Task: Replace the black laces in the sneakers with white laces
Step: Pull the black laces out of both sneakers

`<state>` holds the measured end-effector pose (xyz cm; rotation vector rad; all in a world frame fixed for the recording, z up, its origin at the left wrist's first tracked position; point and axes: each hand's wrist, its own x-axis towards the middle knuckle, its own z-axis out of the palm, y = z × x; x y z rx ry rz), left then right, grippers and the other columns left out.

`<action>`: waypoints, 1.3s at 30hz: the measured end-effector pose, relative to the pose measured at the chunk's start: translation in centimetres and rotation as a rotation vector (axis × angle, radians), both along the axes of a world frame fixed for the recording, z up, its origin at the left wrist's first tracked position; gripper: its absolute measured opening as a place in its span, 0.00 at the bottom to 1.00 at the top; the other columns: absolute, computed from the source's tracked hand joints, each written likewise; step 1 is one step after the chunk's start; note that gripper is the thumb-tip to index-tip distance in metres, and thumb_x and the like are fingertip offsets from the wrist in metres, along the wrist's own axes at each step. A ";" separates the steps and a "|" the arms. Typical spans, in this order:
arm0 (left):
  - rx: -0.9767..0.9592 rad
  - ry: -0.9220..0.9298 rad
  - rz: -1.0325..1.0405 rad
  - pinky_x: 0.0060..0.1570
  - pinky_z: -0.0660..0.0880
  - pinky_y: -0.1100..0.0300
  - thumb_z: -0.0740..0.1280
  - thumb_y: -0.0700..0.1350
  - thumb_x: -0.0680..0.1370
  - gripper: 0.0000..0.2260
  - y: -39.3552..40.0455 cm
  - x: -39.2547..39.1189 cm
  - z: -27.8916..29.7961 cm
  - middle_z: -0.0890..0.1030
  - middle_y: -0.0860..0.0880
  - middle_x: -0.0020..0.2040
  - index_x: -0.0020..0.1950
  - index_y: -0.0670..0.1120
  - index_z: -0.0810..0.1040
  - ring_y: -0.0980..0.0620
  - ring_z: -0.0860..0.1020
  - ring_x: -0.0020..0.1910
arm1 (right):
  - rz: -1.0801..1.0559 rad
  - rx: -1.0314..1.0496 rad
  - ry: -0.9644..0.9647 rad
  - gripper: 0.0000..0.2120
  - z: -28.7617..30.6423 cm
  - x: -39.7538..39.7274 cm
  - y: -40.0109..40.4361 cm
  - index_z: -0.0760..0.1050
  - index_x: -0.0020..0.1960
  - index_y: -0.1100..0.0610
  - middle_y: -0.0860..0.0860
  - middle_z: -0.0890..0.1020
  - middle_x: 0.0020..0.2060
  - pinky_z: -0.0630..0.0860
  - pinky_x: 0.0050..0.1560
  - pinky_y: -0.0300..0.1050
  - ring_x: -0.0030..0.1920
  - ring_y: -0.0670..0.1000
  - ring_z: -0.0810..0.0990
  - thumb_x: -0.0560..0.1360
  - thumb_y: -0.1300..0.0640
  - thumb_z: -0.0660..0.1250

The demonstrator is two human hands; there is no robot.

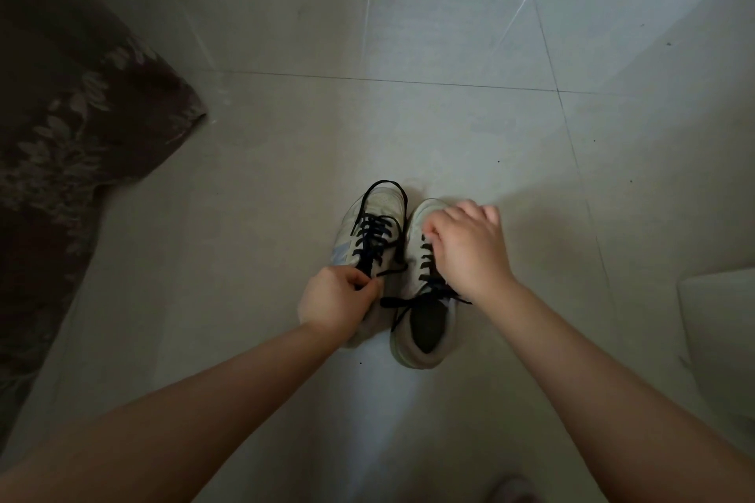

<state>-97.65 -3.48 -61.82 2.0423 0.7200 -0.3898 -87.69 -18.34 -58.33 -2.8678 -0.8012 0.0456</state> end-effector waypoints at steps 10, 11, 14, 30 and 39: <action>0.022 -0.011 -0.012 0.21 0.59 0.68 0.70 0.49 0.74 0.12 -0.4 0.6 0.2 0.70 0.57 0.18 0.30 0.50 0.78 0.60 0.69 0.20 | 0.104 0.008 -0.029 0.09 -0.7 -0.8 0.4 0.79 0.33 0.50 0.45 0.80 0.29 0.57 0.41 0.47 0.37 0.54 0.77 0.59 0.61 0.76; 0.015 -0.001 -0.017 0.20 0.59 0.69 0.70 0.50 0.74 0.13 -0.4 0.6 0.3 0.70 0.58 0.17 0.29 0.50 0.78 0.62 0.70 0.19 | 0.053 -0.005 -0.041 0.09 -0.6 -0.4 -0.2 0.79 0.33 0.50 0.45 0.81 0.30 0.57 0.41 0.47 0.38 0.54 0.78 0.59 0.62 0.76; 0.006 0.009 -0.010 0.23 0.61 0.65 0.70 0.50 0.74 0.15 -0.5 0.6 0.2 0.71 0.58 0.18 0.28 0.52 0.76 0.62 0.70 0.20 | 0.054 -0.058 -0.019 0.13 -0.6 -0.7 -0.3 0.79 0.35 0.50 0.45 0.81 0.32 0.57 0.41 0.46 0.40 0.55 0.78 0.55 0.63 0.77; 0.071 -0.017 -0.054 0.31 0.64 0.63 0.69 0.53 0.74 0.11 -0.3 0.1 0.1 0.71 0.57 0.24 0.32 0.53 0.78 0.56 0.71 0.27 | 0.010 -0.096 0.180 0.02 1.4 1.8 -2.7 0.81 0.41 0.48 0.44 0.82 0.38 0.54 0.43 0.43 0.48 0.52 0.75 0.70 0.52 0.73; 0.393 -0.246 -0.117 0.37 0.70 0.55 0.72 0.49 0.70 0.12 1.6 -0.5 0.4 0.75 0.50 0.47 0.48 0.47 0.73 0.45 0.76 0.47 | 0.256 0.152 0.410 0.11 -0.2 -0.4 3.1 0.81 0.53 0.54 0.49 0.82 0.49 0.73 0.55 0.49 0.52 0.53 0.78 0.73 0.53 0.68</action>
